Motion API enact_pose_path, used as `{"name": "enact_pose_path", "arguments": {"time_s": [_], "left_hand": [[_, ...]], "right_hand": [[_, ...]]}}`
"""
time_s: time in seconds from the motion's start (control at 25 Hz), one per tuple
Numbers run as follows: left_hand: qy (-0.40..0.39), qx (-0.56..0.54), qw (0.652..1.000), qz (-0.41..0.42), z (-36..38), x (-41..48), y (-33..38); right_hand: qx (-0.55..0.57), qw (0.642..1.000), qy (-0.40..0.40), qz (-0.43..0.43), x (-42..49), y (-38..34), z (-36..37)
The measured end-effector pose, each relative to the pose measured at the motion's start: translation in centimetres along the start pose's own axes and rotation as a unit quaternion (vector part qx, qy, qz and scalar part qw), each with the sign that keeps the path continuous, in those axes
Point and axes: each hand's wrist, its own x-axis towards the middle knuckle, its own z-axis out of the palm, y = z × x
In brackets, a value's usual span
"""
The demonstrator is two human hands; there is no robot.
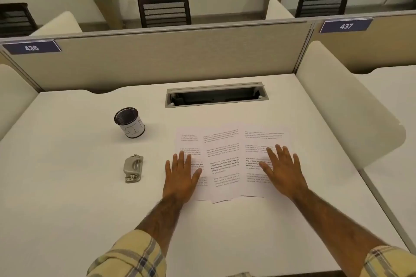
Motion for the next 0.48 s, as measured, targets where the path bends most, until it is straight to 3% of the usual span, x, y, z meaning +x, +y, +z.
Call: {"name": "enact_pose_path", "arguments": {"time_s": [0.2, 0.48], "left_hand": [[0.002, -0.001, 1.000, -0.008, 2.7, -1.7, -0.3], [0.023, 0.001, 1.000, 0.017, 2.6, -0.3, 2.3]], "right_hand": [[-0.011, 0.998, -0.061, -0.001, -0.5, 1.3, 2.7], [0.028, 0.999, -0.022, 0.004, 1.0, 2.4, 1.7]]}}
